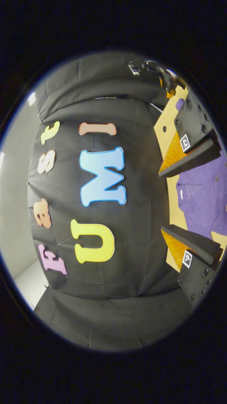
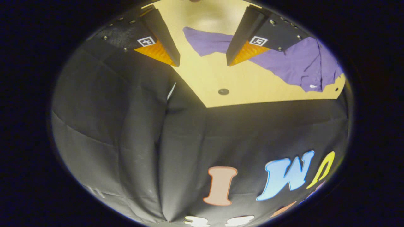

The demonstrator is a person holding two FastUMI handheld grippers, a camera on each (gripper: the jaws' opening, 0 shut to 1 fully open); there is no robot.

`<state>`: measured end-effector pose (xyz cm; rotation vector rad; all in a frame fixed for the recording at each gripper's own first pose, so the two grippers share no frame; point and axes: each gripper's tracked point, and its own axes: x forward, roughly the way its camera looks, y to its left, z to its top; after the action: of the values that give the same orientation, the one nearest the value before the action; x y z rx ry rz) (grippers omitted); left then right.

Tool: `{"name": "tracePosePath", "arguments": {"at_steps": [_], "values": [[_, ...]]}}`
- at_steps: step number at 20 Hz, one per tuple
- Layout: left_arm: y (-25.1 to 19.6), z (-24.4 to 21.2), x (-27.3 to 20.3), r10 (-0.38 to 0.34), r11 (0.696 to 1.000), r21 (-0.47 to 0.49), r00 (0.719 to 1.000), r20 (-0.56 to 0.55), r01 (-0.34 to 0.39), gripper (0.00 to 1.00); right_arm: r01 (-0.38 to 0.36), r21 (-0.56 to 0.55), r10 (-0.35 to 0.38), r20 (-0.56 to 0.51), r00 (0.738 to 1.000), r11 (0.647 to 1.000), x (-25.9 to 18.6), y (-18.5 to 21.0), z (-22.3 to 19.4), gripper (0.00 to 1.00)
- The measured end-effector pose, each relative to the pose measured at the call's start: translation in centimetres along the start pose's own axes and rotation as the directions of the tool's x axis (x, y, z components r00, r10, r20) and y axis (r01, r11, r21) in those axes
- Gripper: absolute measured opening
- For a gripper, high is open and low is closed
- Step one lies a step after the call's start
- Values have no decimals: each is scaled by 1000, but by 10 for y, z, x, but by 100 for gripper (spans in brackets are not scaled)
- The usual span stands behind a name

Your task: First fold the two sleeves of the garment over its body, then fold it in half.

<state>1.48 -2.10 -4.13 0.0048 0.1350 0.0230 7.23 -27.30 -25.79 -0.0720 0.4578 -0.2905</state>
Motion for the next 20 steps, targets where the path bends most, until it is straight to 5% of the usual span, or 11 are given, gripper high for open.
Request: {"name": "tracePosePath", "arguments": {"at_steps": [10, 20], "values": [[-14, -17, 22, 28, 999, 41, 998, -61, -26, 99, -18, 109, 48, -276, 960, 994, 63, -10, -79, 93], [-27, -35, 30, 27, 998, 61, 995, -99, -21, 97, -58, 98, 90, -362, 928, 993, 70, 4, -110, 96]]}}
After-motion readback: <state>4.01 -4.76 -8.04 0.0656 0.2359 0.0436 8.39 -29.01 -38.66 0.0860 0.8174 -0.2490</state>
